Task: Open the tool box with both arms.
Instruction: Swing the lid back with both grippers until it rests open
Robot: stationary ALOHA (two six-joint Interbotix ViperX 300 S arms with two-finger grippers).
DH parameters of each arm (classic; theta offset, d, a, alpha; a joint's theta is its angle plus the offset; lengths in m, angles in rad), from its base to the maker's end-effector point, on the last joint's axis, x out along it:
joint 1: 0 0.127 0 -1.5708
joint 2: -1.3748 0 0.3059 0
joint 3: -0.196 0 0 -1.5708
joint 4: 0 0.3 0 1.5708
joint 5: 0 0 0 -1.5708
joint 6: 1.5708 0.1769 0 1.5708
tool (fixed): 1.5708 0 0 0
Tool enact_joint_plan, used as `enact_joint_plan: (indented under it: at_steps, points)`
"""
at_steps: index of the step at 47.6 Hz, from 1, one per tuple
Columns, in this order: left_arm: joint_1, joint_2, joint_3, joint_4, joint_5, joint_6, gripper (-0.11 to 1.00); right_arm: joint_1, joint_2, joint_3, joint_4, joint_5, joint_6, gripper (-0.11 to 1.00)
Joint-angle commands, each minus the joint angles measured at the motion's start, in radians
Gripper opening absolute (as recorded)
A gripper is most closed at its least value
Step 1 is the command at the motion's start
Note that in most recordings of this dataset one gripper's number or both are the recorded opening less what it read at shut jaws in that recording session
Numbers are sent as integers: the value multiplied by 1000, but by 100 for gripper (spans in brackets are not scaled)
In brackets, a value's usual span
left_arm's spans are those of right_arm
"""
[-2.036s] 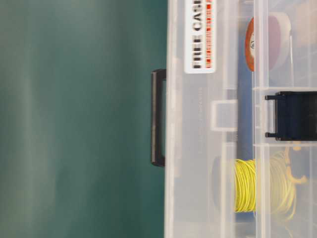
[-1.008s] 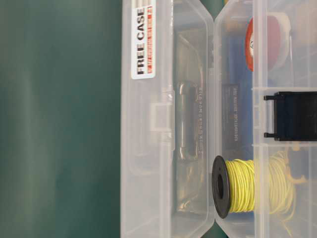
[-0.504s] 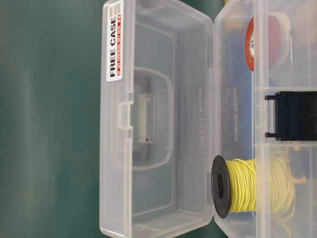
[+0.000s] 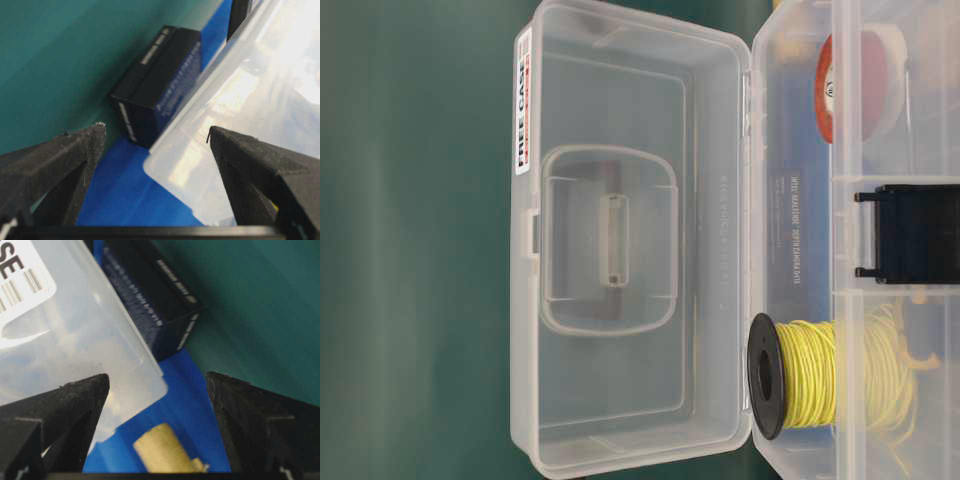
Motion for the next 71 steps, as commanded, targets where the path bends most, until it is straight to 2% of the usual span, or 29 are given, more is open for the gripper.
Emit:
enact_joint_plan:
  at_steps: [1,14,34,53,71]
  points:
    - [17,-3,-54,2,-25,2,90,-6,21,-60,3,-46,5,82]
    - [94,-2,-55,2,-26,17,90,-48,100,-97,3,-60,5,82]
    - [106,135,-112,2,-20,34,90,-94,137,-123,3,-60,5,82]
    - [146,149,-126,2,-12,35,90,-147,176,-149,3,-57,0,82]
    - [186,178,-132,2,-5,41,90,-158,221,-172,3,-51,2,82]
